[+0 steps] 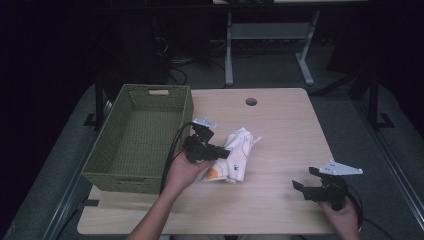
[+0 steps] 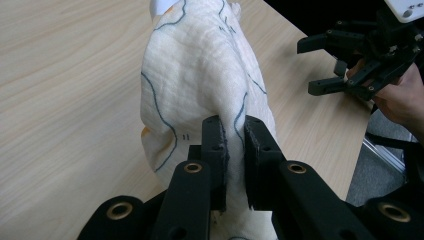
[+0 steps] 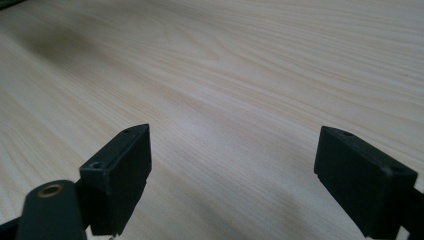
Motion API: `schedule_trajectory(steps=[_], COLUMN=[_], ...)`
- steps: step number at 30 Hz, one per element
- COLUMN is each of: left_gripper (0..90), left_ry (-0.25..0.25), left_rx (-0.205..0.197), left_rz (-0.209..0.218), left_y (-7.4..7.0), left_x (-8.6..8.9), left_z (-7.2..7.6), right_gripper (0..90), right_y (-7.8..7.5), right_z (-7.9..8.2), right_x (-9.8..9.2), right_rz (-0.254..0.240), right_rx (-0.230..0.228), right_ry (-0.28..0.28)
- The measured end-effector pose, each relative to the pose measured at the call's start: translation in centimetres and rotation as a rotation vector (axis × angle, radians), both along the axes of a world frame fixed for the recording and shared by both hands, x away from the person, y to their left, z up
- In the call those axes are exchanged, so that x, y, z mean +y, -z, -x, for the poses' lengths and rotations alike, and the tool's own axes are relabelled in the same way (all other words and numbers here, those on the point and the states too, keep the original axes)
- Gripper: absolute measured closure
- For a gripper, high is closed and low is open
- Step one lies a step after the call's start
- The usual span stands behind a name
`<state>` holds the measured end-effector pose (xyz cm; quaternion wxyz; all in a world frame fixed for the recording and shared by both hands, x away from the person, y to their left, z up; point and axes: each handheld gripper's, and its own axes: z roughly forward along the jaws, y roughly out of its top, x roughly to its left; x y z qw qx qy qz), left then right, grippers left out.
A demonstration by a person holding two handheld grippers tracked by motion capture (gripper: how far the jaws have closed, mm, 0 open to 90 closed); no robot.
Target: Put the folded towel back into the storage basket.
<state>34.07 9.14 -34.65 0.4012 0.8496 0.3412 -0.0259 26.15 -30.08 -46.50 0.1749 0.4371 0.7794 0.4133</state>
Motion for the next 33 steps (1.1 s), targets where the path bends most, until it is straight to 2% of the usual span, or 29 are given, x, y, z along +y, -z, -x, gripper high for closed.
schedule_trajectory(steps=[11,16,25,26,29,33], left_gripper=[82.0,82.0,82.0,82.0,82.0,81.7], left_ry=[-0.020,-0.033,-0.045,-0.046,-0.057,-0.066], left_rx=[0.004,0.014,0.024,0.025,0.025,0.020], left_rz=[0.022,0.046,0.041,0.025,0.021,0.028], left_y=[-1.6,-2.1,-3.2,-3.4,-3.8,-4.3], left_x=[1.6,2.3,3.3,3.6,4.2,4.8], left_z=[-0.2,-0.4,-0.6,-0.7,-0.8,-0.8], right_gripper=[14.8,14.8,14.8,14.8,14.8,14.8], right_y=[0.0,0.0,0.0,0.0,0.0,0.0], right_z=[0.1,0.1,0.2,0.2,0.3,0.2], right_x=[0.0,0.0,-0.2,-0.2,-0.2,-0.2], right_rz=[0.000,0.002,0.000,0.001,0.002,0.003], right_rx=[0.000,0.005,0.000,-0.003,0.001,0.006], right_ry=[0.006,0.004,0.008,0.009,0.015,0.013])
